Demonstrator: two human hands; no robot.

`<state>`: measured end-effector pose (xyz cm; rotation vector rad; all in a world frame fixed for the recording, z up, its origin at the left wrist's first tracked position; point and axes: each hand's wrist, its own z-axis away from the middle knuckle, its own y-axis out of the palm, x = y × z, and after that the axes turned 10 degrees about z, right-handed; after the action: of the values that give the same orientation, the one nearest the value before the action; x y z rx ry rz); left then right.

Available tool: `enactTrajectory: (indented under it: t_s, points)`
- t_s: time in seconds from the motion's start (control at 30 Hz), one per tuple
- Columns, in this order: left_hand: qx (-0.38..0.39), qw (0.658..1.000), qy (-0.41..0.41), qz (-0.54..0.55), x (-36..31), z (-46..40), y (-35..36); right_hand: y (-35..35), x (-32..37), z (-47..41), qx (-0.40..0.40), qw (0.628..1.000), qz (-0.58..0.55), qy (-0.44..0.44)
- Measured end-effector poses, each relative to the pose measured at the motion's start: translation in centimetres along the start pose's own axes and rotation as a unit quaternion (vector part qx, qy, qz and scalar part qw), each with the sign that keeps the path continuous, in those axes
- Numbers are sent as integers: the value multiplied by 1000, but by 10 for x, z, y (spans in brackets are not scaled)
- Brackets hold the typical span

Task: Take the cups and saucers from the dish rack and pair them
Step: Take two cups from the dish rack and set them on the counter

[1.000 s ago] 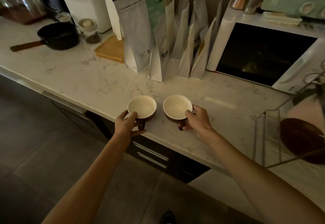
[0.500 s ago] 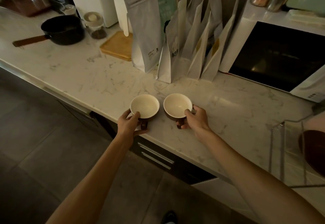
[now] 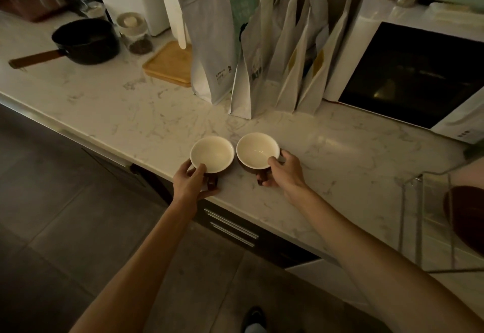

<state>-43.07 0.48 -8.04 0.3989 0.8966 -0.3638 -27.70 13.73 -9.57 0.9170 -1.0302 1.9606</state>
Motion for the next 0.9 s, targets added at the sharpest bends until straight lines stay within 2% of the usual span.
enactTrajectory:
  t_s: [0.13, 0.23, 0.3, 0.37, 0.47, 0.57, 0.77, 0.9]
  points:
    - [1, 999, 16, -41, 1, 2, -3, -8, 4, 6, 17, 999, 43, 5]
    - [9, 994, 47, -96, 2, 6, -11, -15, 1, 13, -10, 994, 103, -31]
    - [4, 983, 89, -160, 2, 11, -17, -25, 1, 23, -25, 984, 162, -75]
    - [-13, 958, 157, -242, 4, 20, -22, -38, 4, 36, -40, 972, 205, -113]
    - [-20, 904, 272, -329, 4, 39, -20, -61, 11, 53, -66, 956, 244, -146]
    - [19, 848, 340, -407, 1, 63, -3, -86, 15, 71, -69, 935, 300, -177]
    - [192, 708, 382, -562, 0, 116, 43, -130, 2, 112, -67, 892, 387, -224]
    - [231, 601, 369, -670, 12, 146, 66, -159, -9, 137, -55, 858, 448, -244]
